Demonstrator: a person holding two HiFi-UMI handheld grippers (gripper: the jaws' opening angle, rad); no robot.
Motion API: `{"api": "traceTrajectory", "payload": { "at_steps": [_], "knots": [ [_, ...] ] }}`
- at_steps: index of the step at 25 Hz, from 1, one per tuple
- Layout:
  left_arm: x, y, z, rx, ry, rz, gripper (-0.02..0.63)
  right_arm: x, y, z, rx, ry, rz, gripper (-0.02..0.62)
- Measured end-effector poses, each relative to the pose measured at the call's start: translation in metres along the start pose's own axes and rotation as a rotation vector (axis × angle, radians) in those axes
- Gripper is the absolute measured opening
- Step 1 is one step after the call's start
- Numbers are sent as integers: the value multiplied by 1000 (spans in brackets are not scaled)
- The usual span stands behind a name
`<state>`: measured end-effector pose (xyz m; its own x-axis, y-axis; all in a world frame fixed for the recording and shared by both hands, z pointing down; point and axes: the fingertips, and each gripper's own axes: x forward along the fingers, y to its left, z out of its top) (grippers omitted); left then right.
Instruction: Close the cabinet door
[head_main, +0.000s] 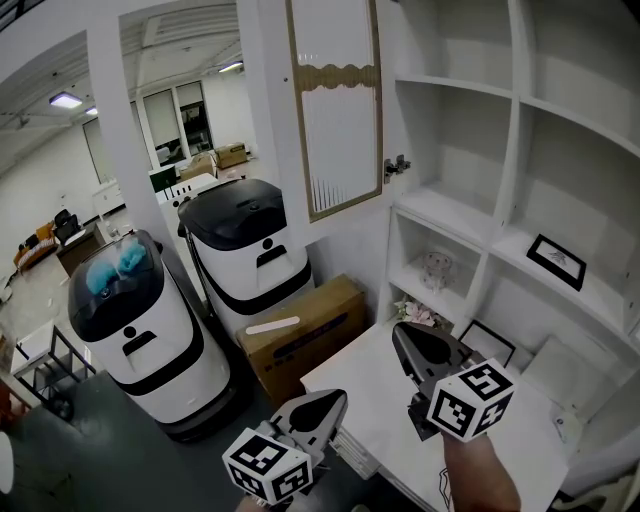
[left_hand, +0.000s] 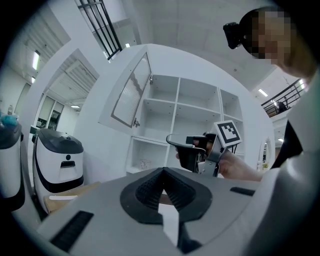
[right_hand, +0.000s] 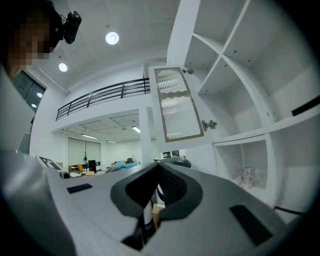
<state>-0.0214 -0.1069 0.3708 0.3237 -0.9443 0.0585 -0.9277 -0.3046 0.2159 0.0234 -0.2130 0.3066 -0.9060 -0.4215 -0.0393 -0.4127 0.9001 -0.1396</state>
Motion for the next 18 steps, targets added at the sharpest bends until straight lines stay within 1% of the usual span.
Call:
{"api": "traceTrajectory", "payload": {
  "at_steps": [5,9,14,18],
  "knots": [
    [5,11,8,13,-7,3,2,15,-2,7,-1,-15,9,5],
    [5,29,15,12,-10,-1,2,36,4,8,-2,-13,13,5],
    [8,62,27,26,0,-45,2,71,8,13,-8,-27,-13,5],
    [12,94,41,39,14,-96,2,102,12,18,1,-40,-56,5]
  ]
}}
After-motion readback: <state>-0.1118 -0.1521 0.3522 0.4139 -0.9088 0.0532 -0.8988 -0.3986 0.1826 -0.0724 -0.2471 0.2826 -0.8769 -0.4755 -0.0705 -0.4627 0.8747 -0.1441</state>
